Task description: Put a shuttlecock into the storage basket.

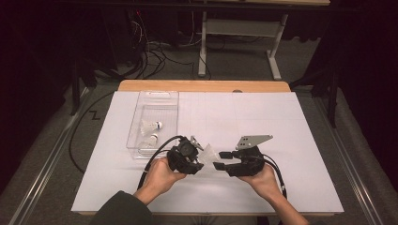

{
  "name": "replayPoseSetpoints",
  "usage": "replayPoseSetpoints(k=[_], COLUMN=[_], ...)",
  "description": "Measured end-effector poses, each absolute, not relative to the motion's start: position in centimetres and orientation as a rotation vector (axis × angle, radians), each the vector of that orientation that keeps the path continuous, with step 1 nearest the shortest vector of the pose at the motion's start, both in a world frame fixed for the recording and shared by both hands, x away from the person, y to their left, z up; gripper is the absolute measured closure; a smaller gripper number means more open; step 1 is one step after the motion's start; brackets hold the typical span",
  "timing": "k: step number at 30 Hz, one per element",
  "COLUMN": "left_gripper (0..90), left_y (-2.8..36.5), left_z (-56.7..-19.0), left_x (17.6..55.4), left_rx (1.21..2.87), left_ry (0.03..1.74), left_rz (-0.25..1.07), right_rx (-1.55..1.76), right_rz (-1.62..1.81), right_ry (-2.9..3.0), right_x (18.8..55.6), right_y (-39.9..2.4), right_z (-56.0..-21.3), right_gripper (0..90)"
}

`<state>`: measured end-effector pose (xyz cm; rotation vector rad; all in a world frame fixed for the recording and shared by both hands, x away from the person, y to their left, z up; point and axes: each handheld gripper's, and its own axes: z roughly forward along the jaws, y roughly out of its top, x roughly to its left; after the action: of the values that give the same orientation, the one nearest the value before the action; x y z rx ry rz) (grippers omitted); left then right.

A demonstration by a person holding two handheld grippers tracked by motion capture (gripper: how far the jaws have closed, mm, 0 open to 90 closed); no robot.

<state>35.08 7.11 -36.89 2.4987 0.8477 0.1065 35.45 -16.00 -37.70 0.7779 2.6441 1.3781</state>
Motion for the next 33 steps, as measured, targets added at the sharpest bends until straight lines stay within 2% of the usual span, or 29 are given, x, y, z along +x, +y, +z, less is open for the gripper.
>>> replayPoseSetpoints(k=[5, 17, 33], left_gripper=[64.3, 64.3, 64.4], left_y=[7.5, 8.4, 9.3], left_z=[-36.6, -35.7, -34.6], left_x=[35.1, 35.1, 34.9], left_rx=[2.489, 2.441, 2.428], left_ry=[0.864, 0.907, 0.929], left_rz=[0.113, 0.093, 0.103], right_rx=[0.784, 0.814, 0.845], right_rz=[1.388, 1.361, 1.401], right_ry=[2.561, 2.377, 2.233], right_x=[35.2, 34.4, 33.3], right_y=[-17.0, -19.3, -22.9], right_z=[-37.5, -37.6, -37.9], right_gripper=[44.8, 37.8, 35.7])
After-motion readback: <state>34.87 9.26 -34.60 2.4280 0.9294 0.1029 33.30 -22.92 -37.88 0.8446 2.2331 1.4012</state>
